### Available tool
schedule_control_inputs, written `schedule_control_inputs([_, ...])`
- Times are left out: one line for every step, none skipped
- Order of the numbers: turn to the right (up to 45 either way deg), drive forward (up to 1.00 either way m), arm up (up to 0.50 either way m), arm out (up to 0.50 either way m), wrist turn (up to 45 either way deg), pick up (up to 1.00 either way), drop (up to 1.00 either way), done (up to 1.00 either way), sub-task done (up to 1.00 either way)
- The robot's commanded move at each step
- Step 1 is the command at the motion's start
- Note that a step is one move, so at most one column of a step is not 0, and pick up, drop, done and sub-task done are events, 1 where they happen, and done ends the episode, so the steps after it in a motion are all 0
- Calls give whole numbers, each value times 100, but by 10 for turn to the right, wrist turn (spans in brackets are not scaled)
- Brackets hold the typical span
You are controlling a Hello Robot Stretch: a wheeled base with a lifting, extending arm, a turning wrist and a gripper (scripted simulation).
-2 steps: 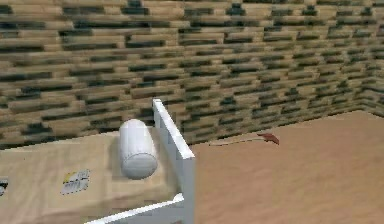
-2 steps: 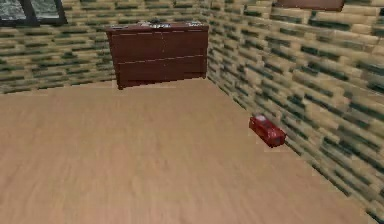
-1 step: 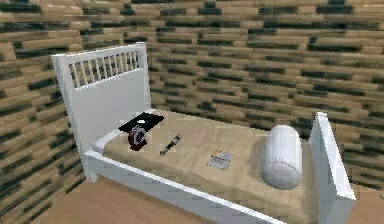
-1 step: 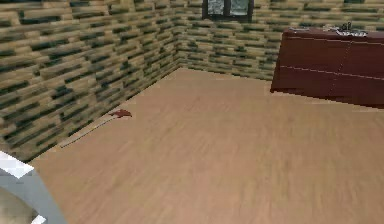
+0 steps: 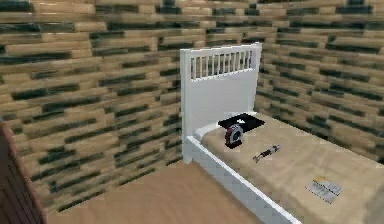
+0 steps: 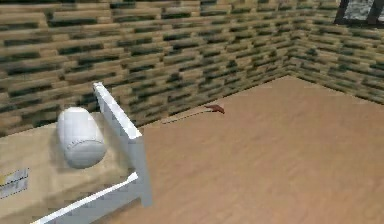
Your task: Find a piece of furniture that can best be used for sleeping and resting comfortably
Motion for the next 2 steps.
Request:
schedule_control_inputs([0, 40, 0, 0, 0, 0, 0, 0, 0])
schedule_control_inputs([420, 0, 0, 0, 0, 0, 0, 0, 0])
